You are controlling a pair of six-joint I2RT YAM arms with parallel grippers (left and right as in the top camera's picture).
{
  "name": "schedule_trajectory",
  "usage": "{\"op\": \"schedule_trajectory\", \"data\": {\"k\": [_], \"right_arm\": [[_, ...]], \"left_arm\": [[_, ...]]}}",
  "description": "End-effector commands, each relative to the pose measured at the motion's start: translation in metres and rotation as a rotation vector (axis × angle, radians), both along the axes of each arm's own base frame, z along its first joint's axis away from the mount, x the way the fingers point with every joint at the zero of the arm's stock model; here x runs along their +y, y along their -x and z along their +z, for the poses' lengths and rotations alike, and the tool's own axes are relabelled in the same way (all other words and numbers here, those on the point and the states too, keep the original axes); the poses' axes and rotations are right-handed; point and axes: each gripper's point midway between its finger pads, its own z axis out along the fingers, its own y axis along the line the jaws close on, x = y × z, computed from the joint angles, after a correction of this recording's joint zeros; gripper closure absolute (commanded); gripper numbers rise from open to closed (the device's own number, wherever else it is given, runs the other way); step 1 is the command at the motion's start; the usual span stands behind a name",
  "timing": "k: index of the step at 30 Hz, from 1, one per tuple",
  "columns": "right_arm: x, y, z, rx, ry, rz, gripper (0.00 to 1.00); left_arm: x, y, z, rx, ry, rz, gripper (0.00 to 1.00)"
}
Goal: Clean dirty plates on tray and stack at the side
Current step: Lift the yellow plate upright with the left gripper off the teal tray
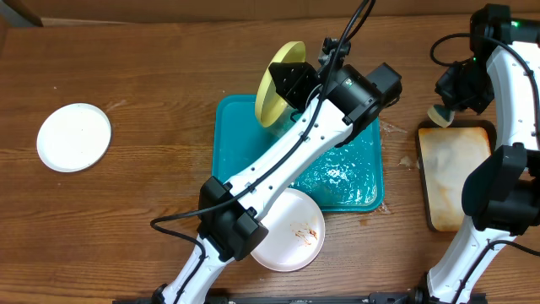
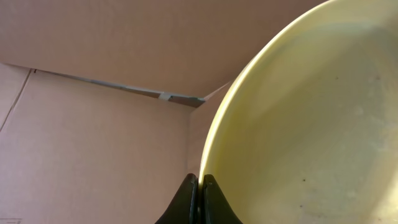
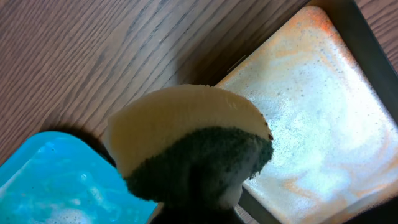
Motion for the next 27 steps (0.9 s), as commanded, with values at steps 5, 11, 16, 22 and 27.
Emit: {"op": "schedule_trajectory", "data": {"k": [5,11,16,22,27], "right_arm": [[0.000,0.002,0.017,-0.043,0.000,-0.003,0.96],[0.000,0.002,0.017,-0.043,-0.001,-0.003,0.96],[0.002,0.002,0.017,-0.044,-0.008,-0.003,0.96],[0.002,0.001,0.018,-0.048,-0.012,-0.002,0.96],[0.003,0.002,0.017,-0.046,-0.015,-0.002,0.96]], "left_arm": [[0.004,0.010,0.038,-0.131,0.100,0.005,0.96],[0.007,0.009,0.035,-0.088,0.092,0.003,0.96],[0.005,0.005,0.030,-0.036,0.103,-0.019,0.96],[0.008,0.009,0.029,-0.042,0.108,-0.003,0.96],[0.006,0.007,0.027,-0.036,0.117,-0.009,0.96]]}}
